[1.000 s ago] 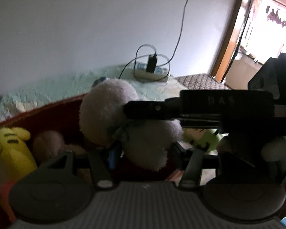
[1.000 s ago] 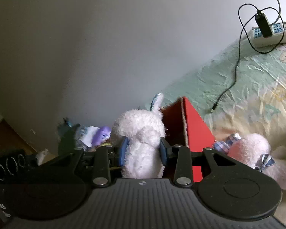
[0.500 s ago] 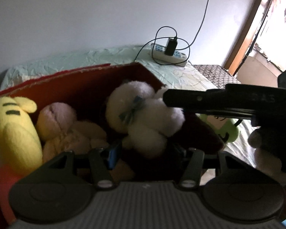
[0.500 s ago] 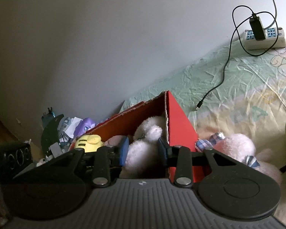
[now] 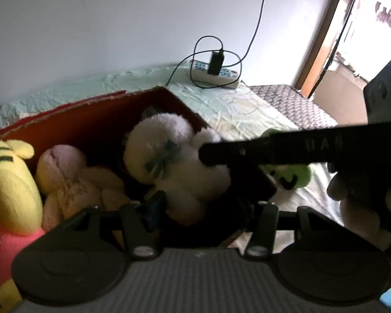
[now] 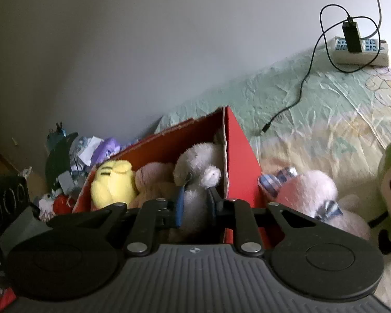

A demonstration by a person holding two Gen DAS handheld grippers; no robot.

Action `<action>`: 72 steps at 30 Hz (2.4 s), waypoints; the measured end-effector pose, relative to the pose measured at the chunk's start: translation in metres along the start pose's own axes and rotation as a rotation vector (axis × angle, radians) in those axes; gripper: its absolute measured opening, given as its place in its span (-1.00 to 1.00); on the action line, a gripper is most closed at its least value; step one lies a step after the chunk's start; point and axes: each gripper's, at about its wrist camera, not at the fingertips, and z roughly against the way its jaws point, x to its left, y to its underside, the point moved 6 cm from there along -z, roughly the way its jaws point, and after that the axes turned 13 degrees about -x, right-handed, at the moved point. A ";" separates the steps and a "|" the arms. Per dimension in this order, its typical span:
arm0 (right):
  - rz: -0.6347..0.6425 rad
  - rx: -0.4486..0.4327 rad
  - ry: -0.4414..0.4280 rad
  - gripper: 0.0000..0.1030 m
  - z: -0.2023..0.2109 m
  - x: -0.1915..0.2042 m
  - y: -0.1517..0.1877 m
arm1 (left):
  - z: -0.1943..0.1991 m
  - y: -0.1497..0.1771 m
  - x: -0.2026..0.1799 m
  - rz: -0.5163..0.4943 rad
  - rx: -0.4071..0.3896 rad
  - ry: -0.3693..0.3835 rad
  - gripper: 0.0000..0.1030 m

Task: Organize objects
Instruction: 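Lower the white bunny into the red box and open the right gripper, then move the right gripper to the green smiling plush on the sheet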

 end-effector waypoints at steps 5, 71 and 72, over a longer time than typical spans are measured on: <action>0.007 0.041 0.019 -0.61 0.005 0.005 0.002 | 0.008 -0.004 -0.004 -0.002 -0.009 0.018 0.09; -0.256 -0.059 0.238 -0.40 0.136 -0.189 -0.019 | -0.091 -0.010 -0.166 0.014 0.090 0.027 0.44; -0.263 -0.054 0.239 -0.40 0.136 -0.193 -0.019 | -0.101 -0.009 -0.168 0.023 0.103 0.024 0.44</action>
